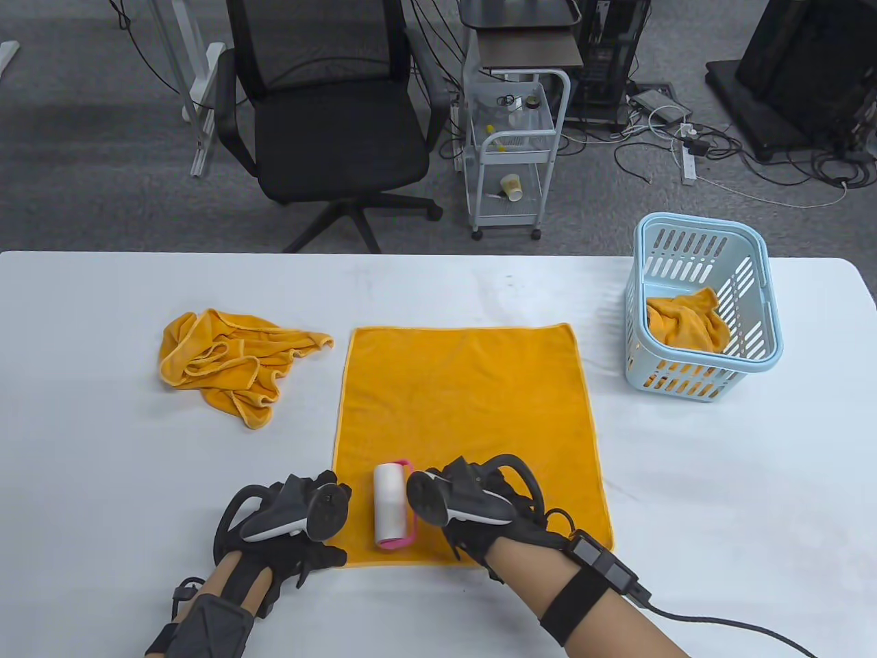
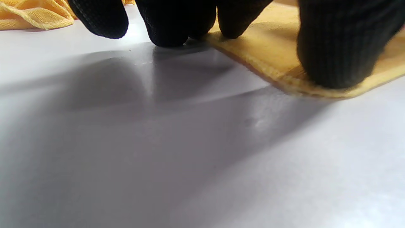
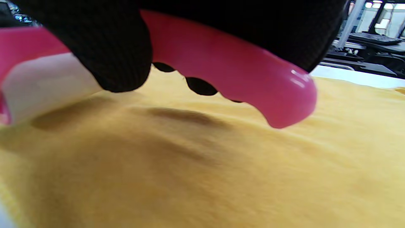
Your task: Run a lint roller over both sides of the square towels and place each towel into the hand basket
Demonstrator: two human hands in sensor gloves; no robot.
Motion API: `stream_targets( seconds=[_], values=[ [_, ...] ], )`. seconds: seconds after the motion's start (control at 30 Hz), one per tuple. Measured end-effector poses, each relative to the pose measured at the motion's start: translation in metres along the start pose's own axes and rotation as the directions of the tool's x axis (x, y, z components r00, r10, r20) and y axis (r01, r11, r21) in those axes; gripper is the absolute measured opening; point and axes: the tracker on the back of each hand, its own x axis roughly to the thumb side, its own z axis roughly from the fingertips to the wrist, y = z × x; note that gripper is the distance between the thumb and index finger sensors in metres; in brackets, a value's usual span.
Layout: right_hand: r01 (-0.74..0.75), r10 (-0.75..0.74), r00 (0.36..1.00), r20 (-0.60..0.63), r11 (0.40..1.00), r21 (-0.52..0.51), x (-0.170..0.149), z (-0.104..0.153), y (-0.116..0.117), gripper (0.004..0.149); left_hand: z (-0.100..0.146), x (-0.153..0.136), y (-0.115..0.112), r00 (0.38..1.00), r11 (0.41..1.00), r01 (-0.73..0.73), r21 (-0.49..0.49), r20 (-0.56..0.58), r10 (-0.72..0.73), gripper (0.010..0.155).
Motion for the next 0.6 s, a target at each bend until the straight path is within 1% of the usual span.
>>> stream_targets(
  seconds=[0.1, 0.2, 0.3, 0.33, 0.4, 0.47, 0.6],
  values=[
    [-0.028, 0.029, 1.000, -0.007, 0.999, 0.029, -0.001, -0.003, 0.007, 0.056, 0.000, 0.000, 0.000, 1.000, 1.000, 0.001, 0.000, -0.001, -0.001, 0.089],
    [-0.002, 0.006, 0.999, -0.044, 0.997, 0.082, -0.024, 0.004, 0.010, 0.056, 0.000, 0.000, 0.000, 1.000, 1.000, 0.000, 0.000, 0.000, 0.000, 0.089],
    [-0.044, 0.060, 0.994, -0.094, 0.986, 0.164, -0.055, 0.019, 0.008, 0.057, 0.000, 0.000, 0.000, 1.000, 1.000, 0.001, -0.001, 0.000, -0.001, 0.089],
    [-0.068, 0.095, 0.988, -0.121, 0.976, 0.208, -0.071, 0.027, 0.008, 0.057, 0.000, 0.000, 0.000, 1.000, 1.000, 0.002, -0.001, 0.000, -0.002, 0.089],
    [-0.088, 0.136, 0.977, -0.166, 0.959, 0.271, -0.094, 0.039, 0.008, 0.057, 0.000, 0.000, 0.000, 1.000, 1.000, 0.003, -0.002, -0.001, -0.003, 0.089],
    [-0.112, 0.200, 0.954, -0.222, 0.929, 0.353, -0.122, 0.054, 0.009, 0.057, 0.000, 0.000, 0.000, 1.000, 1.000, 0.005, -0.002, -0.001, -0.005, 0.089],
    [-0.152, 0.316, 0.904, -0.287, 0.867, 0.474, -0.158, 0.073, 0.012, 0.057, 0.000, 0.000, 0.000, 1.000, 1.000, 0.006, -0.002, -0.002, -0.006, 0.089]
  ],
)
